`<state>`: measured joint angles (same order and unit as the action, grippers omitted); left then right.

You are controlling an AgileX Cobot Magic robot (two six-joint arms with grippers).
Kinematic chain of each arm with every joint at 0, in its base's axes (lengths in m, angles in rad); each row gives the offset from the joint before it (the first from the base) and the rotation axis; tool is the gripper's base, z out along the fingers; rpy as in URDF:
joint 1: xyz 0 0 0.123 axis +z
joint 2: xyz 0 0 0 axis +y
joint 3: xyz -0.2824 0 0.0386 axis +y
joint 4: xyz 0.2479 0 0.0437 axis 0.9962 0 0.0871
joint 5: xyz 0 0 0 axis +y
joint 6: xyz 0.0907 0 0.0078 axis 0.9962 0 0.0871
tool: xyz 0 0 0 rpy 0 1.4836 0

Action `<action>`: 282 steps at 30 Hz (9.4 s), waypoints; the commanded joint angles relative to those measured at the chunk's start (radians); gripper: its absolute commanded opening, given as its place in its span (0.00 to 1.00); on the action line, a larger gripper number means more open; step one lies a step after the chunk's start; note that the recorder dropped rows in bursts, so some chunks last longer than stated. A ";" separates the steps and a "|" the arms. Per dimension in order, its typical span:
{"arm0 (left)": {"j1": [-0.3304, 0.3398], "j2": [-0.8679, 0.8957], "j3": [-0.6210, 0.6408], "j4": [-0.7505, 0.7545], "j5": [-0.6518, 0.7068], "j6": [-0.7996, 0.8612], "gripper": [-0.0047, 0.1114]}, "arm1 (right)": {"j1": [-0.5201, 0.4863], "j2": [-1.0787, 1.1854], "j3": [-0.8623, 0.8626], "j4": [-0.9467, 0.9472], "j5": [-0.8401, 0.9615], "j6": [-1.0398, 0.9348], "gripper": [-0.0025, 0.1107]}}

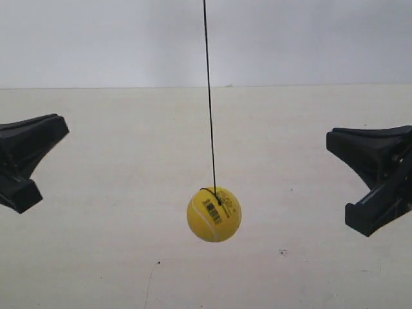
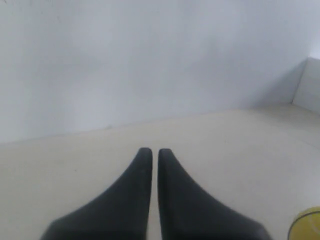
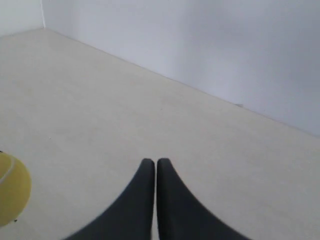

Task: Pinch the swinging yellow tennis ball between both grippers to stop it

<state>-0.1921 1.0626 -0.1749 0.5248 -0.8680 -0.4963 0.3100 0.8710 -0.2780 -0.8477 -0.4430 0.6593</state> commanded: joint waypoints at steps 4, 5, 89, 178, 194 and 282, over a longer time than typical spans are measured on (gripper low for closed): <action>0.002 -0.253 0.064 -0.068 0.020 -0.039 0.08 | -0.001 -0.197 -0.002 0.014 0.142 0.110 0.02; 0.002 -0.286 0.071 -0.055 0.027 -0.070 0.08 | -0.001 -0.229 0.000 0.014 0.153 0.141 0.02; 0.252 -1.063 0.082 -0.035 0.181 -0.236 0.08 | 0.001 -0.871 0.034 0.008 0.357 0.353 0.02; 0.252 -1.063 0.175 -0.501 1.170 0.521 0.08 | 0.001 -0.871 0.034 0.008 0.351 0.353 0.02; 0.252 -1.063 0.175 -0.501 1.172 0.521 0.08 | 0.001 -0.871 0.034 0.008 0.351 0.353 0.02; 0.252 -1.063 0.175 -0.501 1.172 0.525 0.08 | -0.360 -0.871 0.278 0.818 0.746 -0.719 0.02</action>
<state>0.0576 0.0009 -0.0036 0.0218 0.3070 0.0271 -0.0425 0.0058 0.0013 -0.0209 0.2770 -0.0313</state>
